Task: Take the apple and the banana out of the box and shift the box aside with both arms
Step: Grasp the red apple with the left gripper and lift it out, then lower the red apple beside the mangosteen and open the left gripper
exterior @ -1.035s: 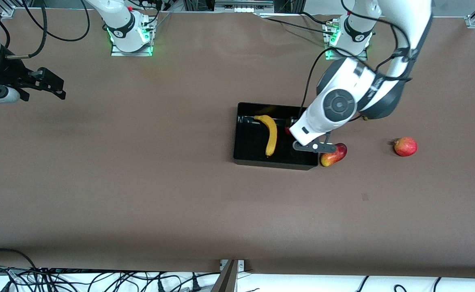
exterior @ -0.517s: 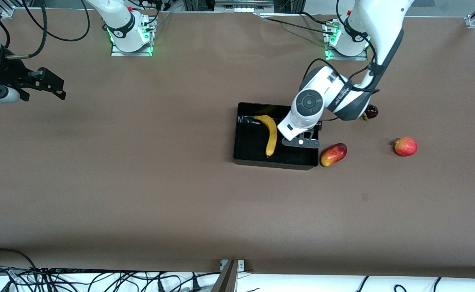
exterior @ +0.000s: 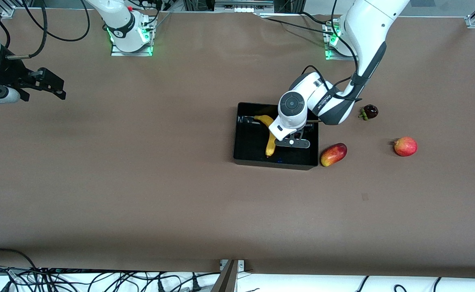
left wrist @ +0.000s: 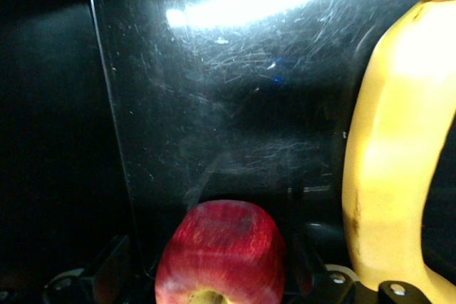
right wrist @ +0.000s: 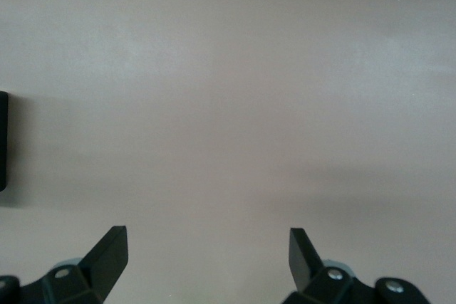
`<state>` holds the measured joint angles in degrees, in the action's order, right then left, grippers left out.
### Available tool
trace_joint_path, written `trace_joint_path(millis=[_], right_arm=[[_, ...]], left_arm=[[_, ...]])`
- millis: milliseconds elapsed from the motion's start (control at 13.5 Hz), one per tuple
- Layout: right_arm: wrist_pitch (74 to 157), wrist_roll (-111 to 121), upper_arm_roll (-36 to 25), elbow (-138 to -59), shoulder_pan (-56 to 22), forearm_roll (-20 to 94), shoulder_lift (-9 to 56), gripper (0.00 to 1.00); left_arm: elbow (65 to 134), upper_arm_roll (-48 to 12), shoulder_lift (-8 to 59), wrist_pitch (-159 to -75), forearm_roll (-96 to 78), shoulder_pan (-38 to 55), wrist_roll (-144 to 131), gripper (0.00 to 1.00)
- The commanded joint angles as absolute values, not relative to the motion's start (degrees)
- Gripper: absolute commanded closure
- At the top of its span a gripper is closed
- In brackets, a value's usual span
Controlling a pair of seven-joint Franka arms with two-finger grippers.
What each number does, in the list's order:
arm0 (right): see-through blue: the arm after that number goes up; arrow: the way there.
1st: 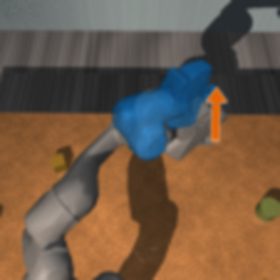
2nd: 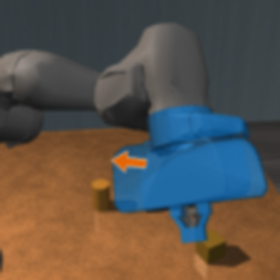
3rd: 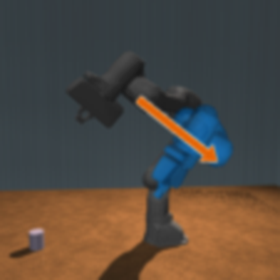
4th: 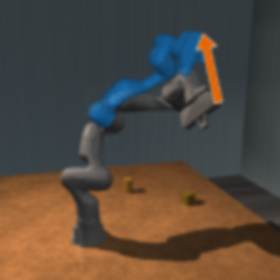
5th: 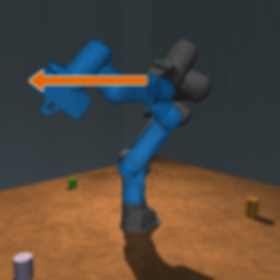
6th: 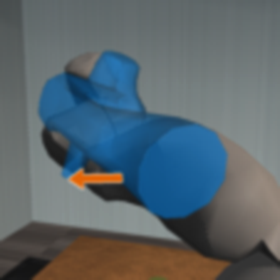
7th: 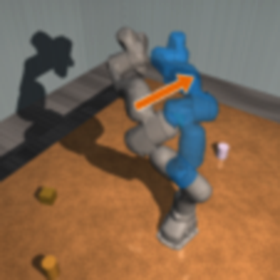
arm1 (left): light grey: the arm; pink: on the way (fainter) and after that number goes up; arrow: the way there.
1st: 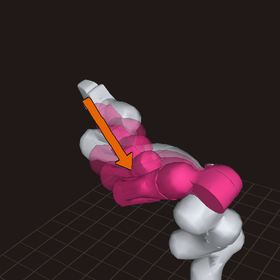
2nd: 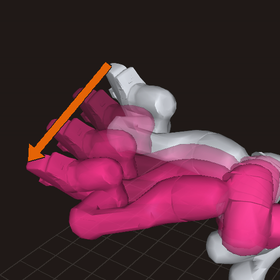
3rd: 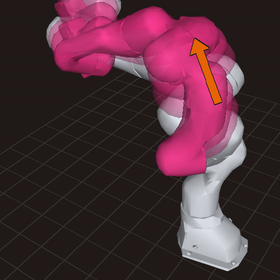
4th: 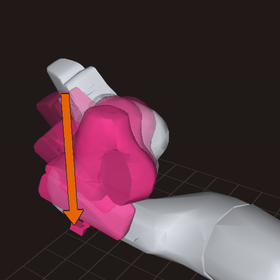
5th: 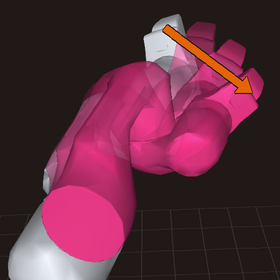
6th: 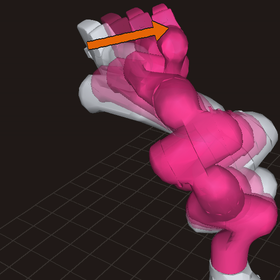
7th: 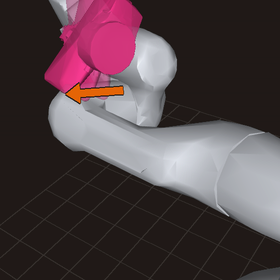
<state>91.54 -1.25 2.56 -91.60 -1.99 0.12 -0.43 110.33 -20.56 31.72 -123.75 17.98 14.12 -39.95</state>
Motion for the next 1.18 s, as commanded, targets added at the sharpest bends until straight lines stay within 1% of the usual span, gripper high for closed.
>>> trace_joint_path(millis=[0, 74, 148, 222, 296, 370, 517, 591, 665, 739, 887, 961, 1109], right_arm=[[90.6, -1.3, 3.0, -90.5, -1.8, -0.9, 0.0, 0.0], [90.6, -1.3, 3.0, -90.5, -1.8, -0.9, 0.0, 0.0], [90.6, -1.3, 3.0, -90.5, -1.8, -0.9, 0.0, 0.0], [90.6, -1.3, 3.0, -90.5, -1.8, -0.9, 0.0, 0.0], [90.6, -1.3, 3.0, -90.5, -1.8, -0.9, -0.1, 0.0], [90.7, -1.3, 3.0, -90.5, -1.8, -0.9, 0.0, 0.0], [90.7, -1.3, 3.0, -90.5, -1.8, -0.9, 0.0, 0.0], [90.7, -1.3, 3.0, -90.5, -1.8, -0.9, 0.1, 0.0], [90.7, -1.4, 3.0, -90.5, -1.8, -0.8, 0.1, 0.0], [91.0, -1.4, 3.0, -90.5, -1.8, -0.6, 0.2, 0.0], [91.4, -1.1, 3.1, -90.4, -1.8, -0.4, 0.3, 0.0], [91.5, -1.4, 3.1, -90.4, -1.8, -0.4, 0.3, 0.0], [91.5, -1.5, 3.0, -90.5, -1.8, -0.4, 0.4, 0.0]], left_arm=[[110.0, -20.7, 32.3, -123.8, 19.5, 14.5, -41.6, 0.54], [110.0, -20.6, 32.2, -123.6, 19.5, 14.5, -41.4, 0.66], [109.9, -20.7, 31.9, -123.4, 19.3, 14.4, -41.6, 0.73], [109.6, -20.7, 31.4, -122.8, 18.8, 14.2, -41.5, 0.77], [108.0, -20.7, 30.5, -120.3, 18.6, 14.1, -41.6, 0.77], [104.9, -20.7, 30.2, -115.4, 18.4, 14.1, -41.5, 0.77], [93.6, -20.7, 30.6, -102.4, 14.7, 14.2, -40.7, 0.75], [89.8, -20.6, 30.8, -97.1, 13.8, 14.2, -39.8, 0.73], [88.0, -20.0, 30.7, -92.9, 13.9, 13.6, -37.9, 0.73], [87.0, -20.0, 30.4, -89.3, 14.0, 11.3, -34.4, 0.73], [86.6, -20.0, 30.1, -84.0, 14.0, 6.4, -25.8, 0.7], [87.3, -20.0, 30.1, -82.7, 14.3, 4.7, -22.5, 0.7], [90.4, -20.2, 30.3, -83.2, 14.2, 0.0, -17.3, 0.7]])
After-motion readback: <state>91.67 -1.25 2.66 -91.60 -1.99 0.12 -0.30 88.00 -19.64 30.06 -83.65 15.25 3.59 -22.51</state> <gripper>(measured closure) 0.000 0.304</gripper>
